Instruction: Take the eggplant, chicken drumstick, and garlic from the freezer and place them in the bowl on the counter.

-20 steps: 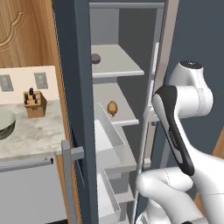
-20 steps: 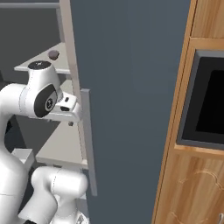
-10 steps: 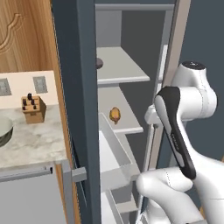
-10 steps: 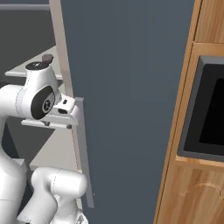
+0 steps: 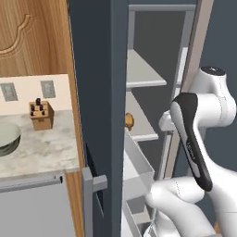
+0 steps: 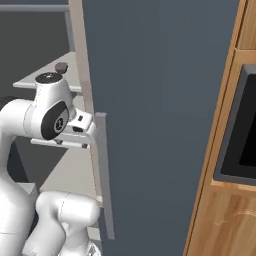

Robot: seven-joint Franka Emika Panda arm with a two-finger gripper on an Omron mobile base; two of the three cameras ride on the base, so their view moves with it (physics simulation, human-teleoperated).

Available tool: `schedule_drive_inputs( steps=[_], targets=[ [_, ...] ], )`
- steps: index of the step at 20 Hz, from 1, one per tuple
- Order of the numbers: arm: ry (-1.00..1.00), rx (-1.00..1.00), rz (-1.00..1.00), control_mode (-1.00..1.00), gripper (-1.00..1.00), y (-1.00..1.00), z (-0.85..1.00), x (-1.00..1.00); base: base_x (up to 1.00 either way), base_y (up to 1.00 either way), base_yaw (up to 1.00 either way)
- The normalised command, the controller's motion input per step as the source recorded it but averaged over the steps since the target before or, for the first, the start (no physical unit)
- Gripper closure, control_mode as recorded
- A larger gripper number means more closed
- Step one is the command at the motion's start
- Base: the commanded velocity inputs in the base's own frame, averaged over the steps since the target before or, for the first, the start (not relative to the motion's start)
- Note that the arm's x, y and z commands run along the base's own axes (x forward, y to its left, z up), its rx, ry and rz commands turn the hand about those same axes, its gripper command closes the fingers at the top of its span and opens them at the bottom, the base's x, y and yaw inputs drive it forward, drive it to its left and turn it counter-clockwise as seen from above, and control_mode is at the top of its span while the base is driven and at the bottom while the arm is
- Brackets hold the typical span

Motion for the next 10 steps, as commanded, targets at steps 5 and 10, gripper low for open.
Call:
schedule_drive_inputs(
  steps=[5,10],
  targets=[
    [0.0,0.0,0.0,1.0,-1.0,0.0,0.0,0.0,-0.01,0.47,0.02],
    [0.0,0.0,0.0,1.0,-1.0,0.0,0.0,0.0,-0.04,0.34,0.03]
  ],
)
